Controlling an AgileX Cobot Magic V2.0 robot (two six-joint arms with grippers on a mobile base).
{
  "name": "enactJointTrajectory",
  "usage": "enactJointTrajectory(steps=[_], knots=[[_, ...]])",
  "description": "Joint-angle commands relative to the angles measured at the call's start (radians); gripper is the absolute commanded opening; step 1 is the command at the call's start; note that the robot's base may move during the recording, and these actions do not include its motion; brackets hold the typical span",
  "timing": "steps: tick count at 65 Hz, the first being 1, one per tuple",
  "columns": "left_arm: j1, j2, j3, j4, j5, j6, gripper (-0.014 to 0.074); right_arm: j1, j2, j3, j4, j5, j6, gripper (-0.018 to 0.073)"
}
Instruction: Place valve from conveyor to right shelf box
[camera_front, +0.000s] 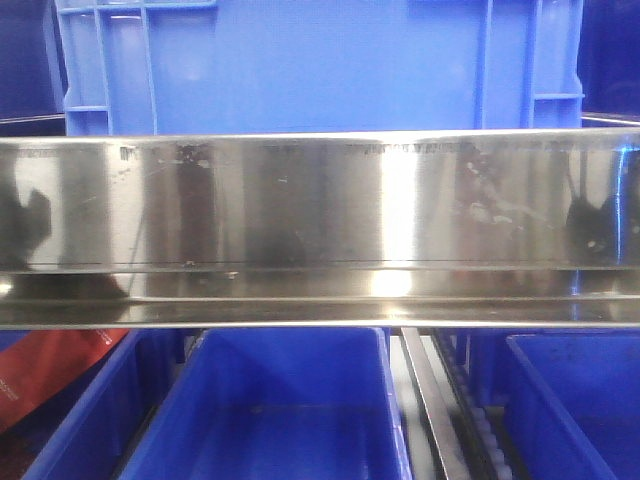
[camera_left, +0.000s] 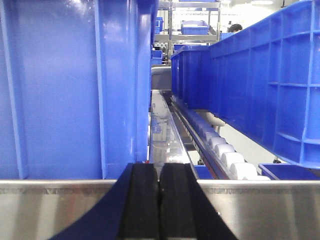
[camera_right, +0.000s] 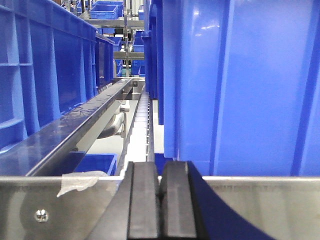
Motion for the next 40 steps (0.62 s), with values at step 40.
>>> enactJointTrajectory(steps=[40], knots=[[0.004, -0.005, -0.001, -0.007, -0.018, -0.007, -0.0111, -0.002, -0.003, 0.002, 0.003, -0.024, -0.002, -0.0158]])
